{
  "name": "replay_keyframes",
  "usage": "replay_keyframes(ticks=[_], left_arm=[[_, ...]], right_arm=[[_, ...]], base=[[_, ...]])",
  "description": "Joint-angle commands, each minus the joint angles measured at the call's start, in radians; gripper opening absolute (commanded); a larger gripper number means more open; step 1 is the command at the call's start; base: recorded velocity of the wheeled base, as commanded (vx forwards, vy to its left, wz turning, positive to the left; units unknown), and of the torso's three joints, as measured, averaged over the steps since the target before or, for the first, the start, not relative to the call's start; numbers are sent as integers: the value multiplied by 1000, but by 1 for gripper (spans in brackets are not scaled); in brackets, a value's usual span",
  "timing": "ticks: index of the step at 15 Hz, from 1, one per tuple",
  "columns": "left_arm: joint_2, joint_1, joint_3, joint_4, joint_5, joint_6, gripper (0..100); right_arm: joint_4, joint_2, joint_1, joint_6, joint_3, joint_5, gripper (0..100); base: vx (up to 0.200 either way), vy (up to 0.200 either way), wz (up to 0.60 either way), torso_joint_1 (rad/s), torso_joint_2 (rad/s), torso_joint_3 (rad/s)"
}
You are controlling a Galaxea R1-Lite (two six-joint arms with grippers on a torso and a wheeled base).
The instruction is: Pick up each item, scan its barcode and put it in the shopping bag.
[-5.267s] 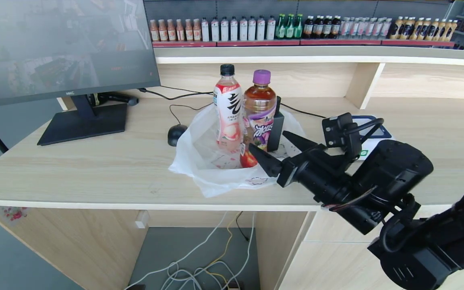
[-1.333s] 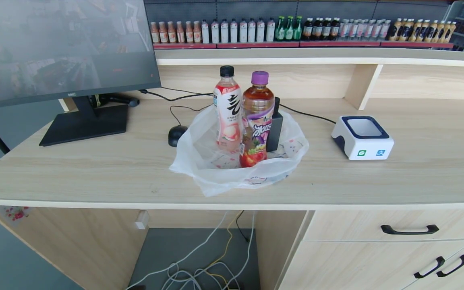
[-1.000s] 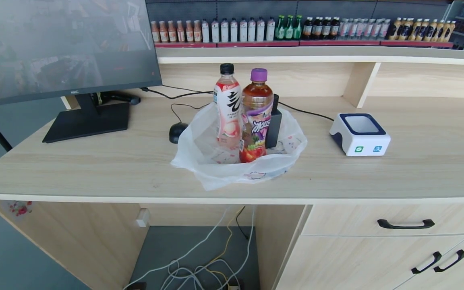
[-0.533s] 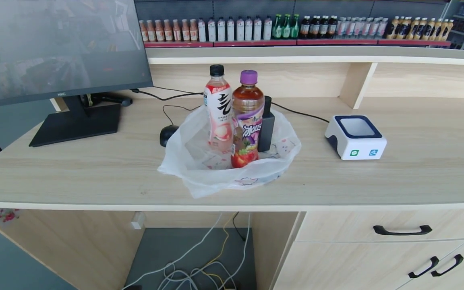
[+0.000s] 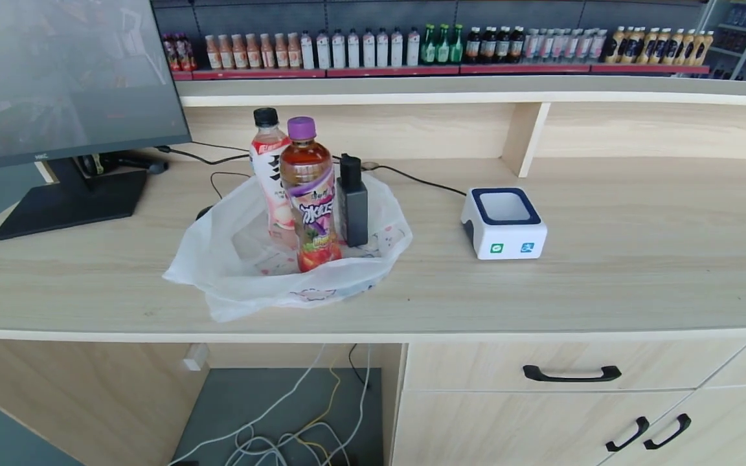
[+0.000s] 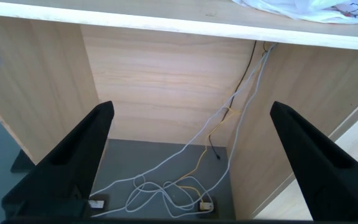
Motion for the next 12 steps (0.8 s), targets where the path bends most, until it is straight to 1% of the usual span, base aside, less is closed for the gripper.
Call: replay_keyframes(ticks=[1,7,12], left_arm=[[0,0,0,0,0,0,100],[0,0,0,0,0,0,100],[0,0,0,0,0,-2,100]], right_arm=[[0,0,1,-7,0,1,100],[0,0,1,-4,0,1,100],[0,0,1,-2,0,1,100]], base=[[0,-200,0,2,7,7],[0,-200,0,2,2,1],[0,0,0,0,0,0]])
